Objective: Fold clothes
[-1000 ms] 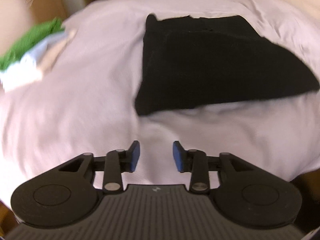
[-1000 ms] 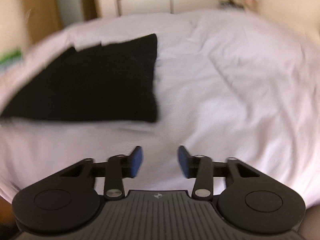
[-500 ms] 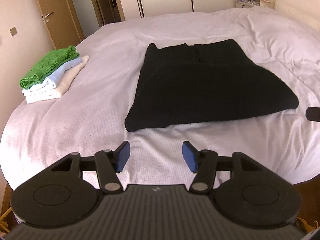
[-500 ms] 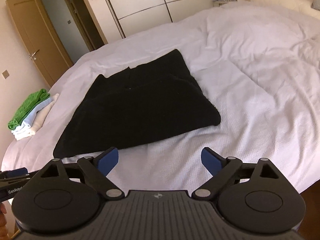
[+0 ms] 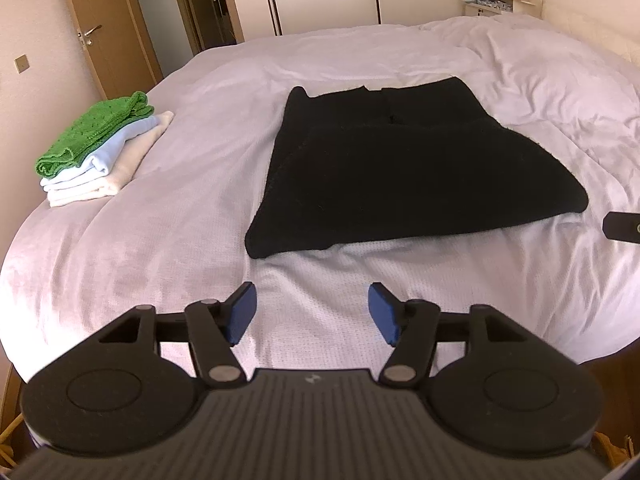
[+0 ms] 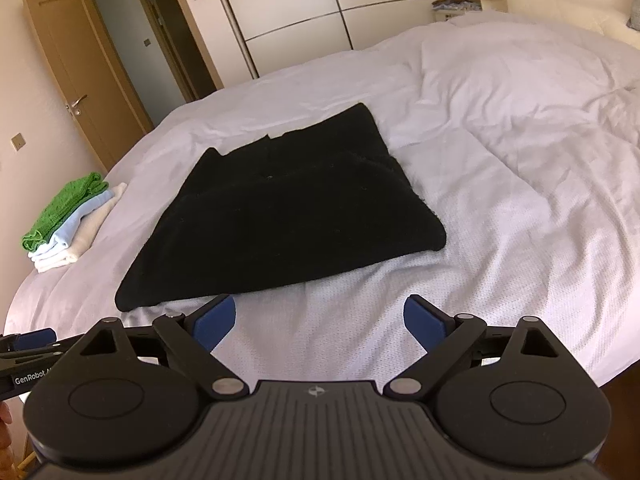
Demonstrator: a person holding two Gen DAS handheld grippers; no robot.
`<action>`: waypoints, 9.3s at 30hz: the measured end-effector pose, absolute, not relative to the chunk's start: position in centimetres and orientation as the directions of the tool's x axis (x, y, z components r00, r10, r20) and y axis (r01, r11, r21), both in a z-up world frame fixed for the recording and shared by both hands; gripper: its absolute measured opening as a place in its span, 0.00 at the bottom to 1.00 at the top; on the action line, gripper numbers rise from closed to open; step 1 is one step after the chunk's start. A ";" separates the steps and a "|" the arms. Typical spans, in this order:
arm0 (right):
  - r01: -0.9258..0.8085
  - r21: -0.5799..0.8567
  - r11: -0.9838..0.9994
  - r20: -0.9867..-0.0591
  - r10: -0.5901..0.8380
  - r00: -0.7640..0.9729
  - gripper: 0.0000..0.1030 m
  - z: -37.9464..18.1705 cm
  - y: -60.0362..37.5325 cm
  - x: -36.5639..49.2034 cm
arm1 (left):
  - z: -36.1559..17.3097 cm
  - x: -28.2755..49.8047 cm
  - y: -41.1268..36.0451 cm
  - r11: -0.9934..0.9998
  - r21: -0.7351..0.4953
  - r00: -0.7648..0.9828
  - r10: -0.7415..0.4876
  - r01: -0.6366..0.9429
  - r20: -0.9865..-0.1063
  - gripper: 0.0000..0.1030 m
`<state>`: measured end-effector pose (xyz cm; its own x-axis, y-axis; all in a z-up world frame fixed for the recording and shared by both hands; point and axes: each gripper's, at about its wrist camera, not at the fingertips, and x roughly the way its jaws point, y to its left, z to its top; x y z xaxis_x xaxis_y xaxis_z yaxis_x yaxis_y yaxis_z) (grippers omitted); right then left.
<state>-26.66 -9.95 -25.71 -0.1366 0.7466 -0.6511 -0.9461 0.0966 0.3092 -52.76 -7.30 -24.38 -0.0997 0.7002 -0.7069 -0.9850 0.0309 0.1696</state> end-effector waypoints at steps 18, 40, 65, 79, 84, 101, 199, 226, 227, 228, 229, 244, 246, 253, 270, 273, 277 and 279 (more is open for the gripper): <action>-0.913 -0.371 -0.169 -0.569 0.819 0.080 0.89 -33.6 -6.4 -26.3 | -36.8 -53.5 -3.4 0.327 0.830 -0.105 0.904 -0.451 -0.413 0.59; -0.279 -0.865 -0.416 -0.444 0.895 0.040 0.18 -41.9 -0.1 -26.2 | -42.8 -57.3 2.2 0.405 0.914 0.122 0.908 -0.007 -0.401 0.09; -0.520 -0.545 -0.658 -0.727 0.680 -0.099 0.08 -28.7 -15.0 -27.4 | -31.1 -57.8 -14.3 0.580 0.801 0.187 0.811 -0.146 -0.554 0.10; -0.620 -0.016 -0.784 -0.838 0.349 -0.419 0.09 -15.6 8.4 -19.7 | -18.4 -58.6 9.4 0.826 0.438 0.244 0.534 -0.354 -0.809 0.12; -0.748 0.064 -0.660 -0.832 0.378 -0.405 0.15 -19.3 18.0 -16.8 | -21.6 -58.3 21.7 0.778 0.363 0.198 0.519 -0.513 -0.832 0.26; -0.762 0.633 -0.136 -0.588 0.556 -0.588 0.56 -30.7 19.8 -8.3 | -28.5 -68.9 25.9 0.237 -0.313 0.392 0.507 -0.920 -0.768 0.44; -0.997 0.029 0.068 -0.582 0.812 0.038 0.71 -35.5 5.7 -25.6 | -30.9 -54.8 10.3 0.152 -0.032 0.134 0.725 -0.988 -0.676 0.27; -0.995 0.102 0.014 -0.542 0.839 -0.044 0.34 -31.9 17.6 -18.8 | -29.8 -56.7 24.0 0.175 0.132 0.055 0.776 -0.976 -0.628 0.16; -0.997 0.080 -0.005 -0.561 0.827 -0.049 0.34 -32.5 19.2 -18.9 | -30.4 -56.7 25.4 0.176 0.133 0.051 0.767 -0.975 -0.640 0.16; -0.998 0.058 -0.023 -0.579 0.813 -0.053 0.33 -33.0 20.7 -19.0 | -31.3 -56.8 26.5 0.170 0.132 0.043 0.755 -0.977 -0.654 0.16; -0.998 0.050 -0.037 -0.600 0.798 -0.060 0.33 -33.8 21.7 -18.7 | -32.2 -57.0 27.6 0.164 0.131 0.035 0.743 -0.978 -0.668 0.17; -0.978 0.207 0.036 -0.583 0.807 -0.093 0.44 -32.4 17.1 -17.4 | -29.7 -57.2 22.3 0.173 -0.046 0.158 0.714 -0.984 -0.682 0.17; -0.972 0.232 -0.033 -0.566 0.808 -0.162 0.44 -31.7 14.6 -20.4 | -29.4 -55.0 19.0 0.236 -0.031 0.194 0.711 -0.971 -0.676 0.18; -0.982 0.174 -0.076 -0.622 0.765 -0.169 0.41 -35.1 8.2 -28.0 | -33.6 -49.8 11.8 0.287 0.167 0.099 0.725 -0.943 -0.682 0.26; -0.366 0.891 0.267 -0.395 0.855 -0.337 0.44 -40.2 2.5 -17.9 | -33.1 -46.2 10.7 0.458 0.149 0.278 0.733 -0.877 -0.620 0.24; -0.288 0.913 0.290 -0.377 0.869 -0.322 0.44 -41.3 3.2 -17.3 | -33.7 -46.2 10.8 0.457 0.142 0.280 0.731 -0.878 -0.623 0.24; -0.243 0.923 0.300 -0.364 0.884 -0.293 0.44 -42.0 4.0 -17.0 | -33.1 -46.3 10.8 0.469 0.135 0.298 0.732 -0.873 -0.613 0.24; -0.247 0.921 0.301 -0.365 0.888 -0.280 0.44 -42.1 4.4 -17.2 | -33.6 -46.1 11.0 0.487 0.147 0.303 0.722 -0.861 -0.622 0.22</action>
<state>-17.22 4.41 -42.11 -0.2798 0.8881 -0.3647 -0.2468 0.3005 0.9213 -46.06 10.97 -33.63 0.3030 0.7224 -0.6216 -0.8607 0.4875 0.1470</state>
